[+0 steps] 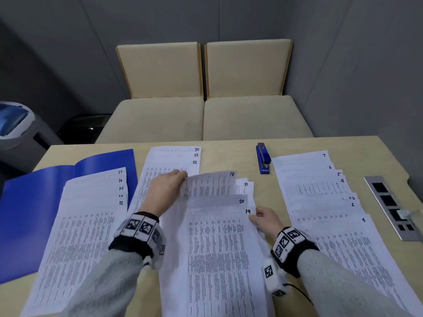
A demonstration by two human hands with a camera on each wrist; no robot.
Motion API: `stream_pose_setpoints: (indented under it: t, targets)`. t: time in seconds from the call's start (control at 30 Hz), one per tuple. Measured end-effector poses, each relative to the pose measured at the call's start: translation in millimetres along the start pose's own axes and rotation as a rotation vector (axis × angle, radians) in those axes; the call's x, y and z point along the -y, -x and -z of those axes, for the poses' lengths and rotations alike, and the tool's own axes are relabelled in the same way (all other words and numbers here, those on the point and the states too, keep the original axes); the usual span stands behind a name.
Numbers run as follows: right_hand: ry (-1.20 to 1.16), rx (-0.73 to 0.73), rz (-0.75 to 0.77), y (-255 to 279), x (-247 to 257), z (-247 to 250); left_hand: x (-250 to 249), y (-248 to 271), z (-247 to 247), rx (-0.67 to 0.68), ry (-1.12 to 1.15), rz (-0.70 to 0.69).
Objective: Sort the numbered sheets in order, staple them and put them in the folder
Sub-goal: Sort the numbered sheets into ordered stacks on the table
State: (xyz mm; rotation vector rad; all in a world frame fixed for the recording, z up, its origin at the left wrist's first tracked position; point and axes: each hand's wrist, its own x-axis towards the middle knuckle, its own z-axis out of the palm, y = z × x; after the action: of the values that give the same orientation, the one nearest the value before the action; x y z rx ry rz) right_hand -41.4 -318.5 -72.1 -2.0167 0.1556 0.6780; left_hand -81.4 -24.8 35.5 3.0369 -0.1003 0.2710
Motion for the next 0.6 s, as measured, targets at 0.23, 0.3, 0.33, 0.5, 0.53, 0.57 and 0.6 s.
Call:
stream_pose_setpoints:
  t: [0.23, 0.3, 0.33, 0.5, 0.53, 0.57, 0.6]
  targets:
    - [0.023, 0.063, -0.048, -5, 4, 3, 36, -13, 127, -0.234, 0.294, 0.153]
    - [-0.036, 0.082, -0.084, -5, 7, 6, 51, -14, 153, -0.246, 0.461, 0.182]
    - [-0.069, 0.086, -0.099, -6, 8, 8, 58, -14, 161, -0.206, 0.549, 0.192]
    - [-0.154, 0.081, -0.125, -4, 12, 13, 65, -18, 143, 0.219, 0.776, 0.250]
    - [-0.167, 0.084, -0.130, -4, 11, 13, 61, -18, 128, 0.321, 0.759, 0.243]
    - [-0.181, 0.086, -0.133, -4, 10, 14, 56, -18, 108, 0.417, 0.731, 0.232]
    - [-0.190, 0.089, -0.139, -4, 9, 14, 49, -16, 86, 0.502, 0.703, 0.222]
